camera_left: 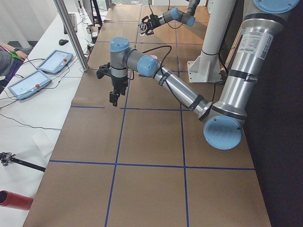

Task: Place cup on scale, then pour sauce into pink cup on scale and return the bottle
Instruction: 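Lift the bottle with the right gripper and carry it over the pink cup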

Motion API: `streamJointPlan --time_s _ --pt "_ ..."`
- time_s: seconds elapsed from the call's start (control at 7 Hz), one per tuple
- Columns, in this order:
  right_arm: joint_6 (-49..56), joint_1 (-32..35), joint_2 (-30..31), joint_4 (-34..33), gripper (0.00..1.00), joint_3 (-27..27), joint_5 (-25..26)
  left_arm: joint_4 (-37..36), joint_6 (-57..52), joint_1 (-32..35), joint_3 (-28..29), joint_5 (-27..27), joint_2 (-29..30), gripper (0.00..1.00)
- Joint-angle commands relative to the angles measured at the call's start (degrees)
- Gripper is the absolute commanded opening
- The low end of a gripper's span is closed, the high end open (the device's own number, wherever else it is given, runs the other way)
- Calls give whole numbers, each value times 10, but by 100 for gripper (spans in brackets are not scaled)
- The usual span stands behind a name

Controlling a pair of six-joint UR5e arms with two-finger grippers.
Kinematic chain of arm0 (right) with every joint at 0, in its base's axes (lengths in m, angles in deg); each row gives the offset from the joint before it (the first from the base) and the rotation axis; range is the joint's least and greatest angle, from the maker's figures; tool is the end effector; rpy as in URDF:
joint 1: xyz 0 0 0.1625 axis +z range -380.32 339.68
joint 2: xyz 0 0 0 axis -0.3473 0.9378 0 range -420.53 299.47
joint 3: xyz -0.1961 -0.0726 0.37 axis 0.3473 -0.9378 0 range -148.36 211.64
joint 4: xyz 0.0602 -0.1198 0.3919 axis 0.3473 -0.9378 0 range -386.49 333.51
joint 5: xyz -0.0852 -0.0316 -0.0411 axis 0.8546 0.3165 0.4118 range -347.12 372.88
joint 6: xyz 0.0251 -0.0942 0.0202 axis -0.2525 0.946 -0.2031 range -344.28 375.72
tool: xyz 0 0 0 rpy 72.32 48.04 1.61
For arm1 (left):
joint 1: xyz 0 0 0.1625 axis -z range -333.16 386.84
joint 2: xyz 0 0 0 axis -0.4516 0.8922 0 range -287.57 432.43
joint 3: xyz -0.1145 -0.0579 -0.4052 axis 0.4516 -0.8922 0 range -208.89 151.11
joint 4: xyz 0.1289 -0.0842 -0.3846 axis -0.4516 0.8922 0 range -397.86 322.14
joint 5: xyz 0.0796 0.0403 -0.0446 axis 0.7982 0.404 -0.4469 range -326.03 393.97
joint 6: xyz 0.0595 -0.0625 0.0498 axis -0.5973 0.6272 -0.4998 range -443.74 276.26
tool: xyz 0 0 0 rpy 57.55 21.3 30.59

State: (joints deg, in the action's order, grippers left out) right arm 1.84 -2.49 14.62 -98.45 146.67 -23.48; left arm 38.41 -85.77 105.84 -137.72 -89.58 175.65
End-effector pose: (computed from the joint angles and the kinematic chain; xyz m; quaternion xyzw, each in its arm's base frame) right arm -0.4229 -0.3602 0.2686 0.5853 -0.0062 -0.1895 0.7884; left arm 0.0283 -0.5552 0.4156 0.1297 0.2959 0.1530 0.9339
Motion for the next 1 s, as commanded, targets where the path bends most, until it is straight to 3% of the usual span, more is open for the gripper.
streamJointPlan --time_s 0.0,0.29,0.57,0.86 --pt "21 -62 -31 -68 0 -12 87 76 -170 82 69 0 -57 100" --pt "53 -87 -36 -106 0 -35 143 187 -175 98 124 -6 -77 100" --pt "56 -89 -87 -150 0 -96 180 205 -175 97 141 -5 -85 100" --pt "141 -88 -91 -169 0 -100 212 205 -175 97 144 -5 -86 100"
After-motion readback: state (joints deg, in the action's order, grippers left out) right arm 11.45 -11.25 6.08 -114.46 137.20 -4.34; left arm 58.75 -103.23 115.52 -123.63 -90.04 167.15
